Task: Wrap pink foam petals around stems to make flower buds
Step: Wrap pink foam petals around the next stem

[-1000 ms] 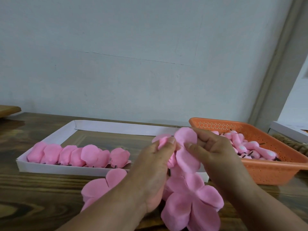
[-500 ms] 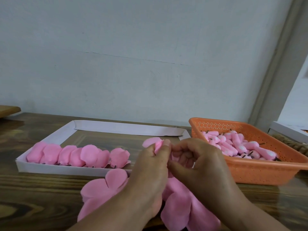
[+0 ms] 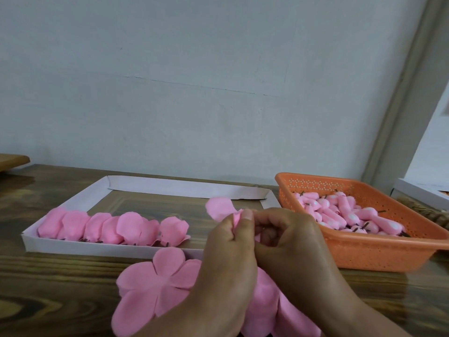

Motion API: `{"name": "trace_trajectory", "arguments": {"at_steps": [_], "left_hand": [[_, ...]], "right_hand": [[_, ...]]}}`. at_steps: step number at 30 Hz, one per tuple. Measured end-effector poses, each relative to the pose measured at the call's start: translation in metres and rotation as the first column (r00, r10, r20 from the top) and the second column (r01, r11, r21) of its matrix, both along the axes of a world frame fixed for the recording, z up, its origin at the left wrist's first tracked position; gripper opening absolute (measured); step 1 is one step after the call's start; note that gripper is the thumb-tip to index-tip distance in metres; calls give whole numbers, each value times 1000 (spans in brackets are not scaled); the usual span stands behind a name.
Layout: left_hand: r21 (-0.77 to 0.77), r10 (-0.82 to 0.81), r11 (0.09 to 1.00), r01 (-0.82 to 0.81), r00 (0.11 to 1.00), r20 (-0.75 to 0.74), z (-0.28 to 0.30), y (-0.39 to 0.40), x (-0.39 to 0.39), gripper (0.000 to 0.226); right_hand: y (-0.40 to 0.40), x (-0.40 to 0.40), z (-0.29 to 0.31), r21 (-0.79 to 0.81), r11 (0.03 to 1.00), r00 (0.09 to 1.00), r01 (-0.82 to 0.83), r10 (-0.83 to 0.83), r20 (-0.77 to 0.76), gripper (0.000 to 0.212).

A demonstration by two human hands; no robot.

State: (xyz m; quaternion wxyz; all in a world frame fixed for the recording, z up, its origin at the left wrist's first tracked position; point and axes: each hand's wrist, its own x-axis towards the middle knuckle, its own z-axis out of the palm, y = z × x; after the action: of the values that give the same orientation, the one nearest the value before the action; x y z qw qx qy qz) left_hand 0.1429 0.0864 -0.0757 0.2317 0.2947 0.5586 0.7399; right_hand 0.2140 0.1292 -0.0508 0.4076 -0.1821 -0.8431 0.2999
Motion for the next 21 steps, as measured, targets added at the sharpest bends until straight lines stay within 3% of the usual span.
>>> {"name": "trace_trajectory", "arguments": {"at_steps": [4,9,15,21], "left_hand": [[-8,18,1000,-18,1000,-20,1,0,2,35],[-73,-4,997,-1,998,-64,4,-6,2,35],[-135,13,991,-24,997,-82,8,-7,2,33],[-152,20,988,-38,993,-115,8,-6,1,34]], "right_hand": [[-1,1,2,-93,995,999,-18,15,-37,30],[-1,2,5,-172,985,999,-22,18,-27,15],[-1,4,5,-246,966,995,-83,69,-68,22],[-2,4,6,-119,991,998,-55,50,-45,26]]}}
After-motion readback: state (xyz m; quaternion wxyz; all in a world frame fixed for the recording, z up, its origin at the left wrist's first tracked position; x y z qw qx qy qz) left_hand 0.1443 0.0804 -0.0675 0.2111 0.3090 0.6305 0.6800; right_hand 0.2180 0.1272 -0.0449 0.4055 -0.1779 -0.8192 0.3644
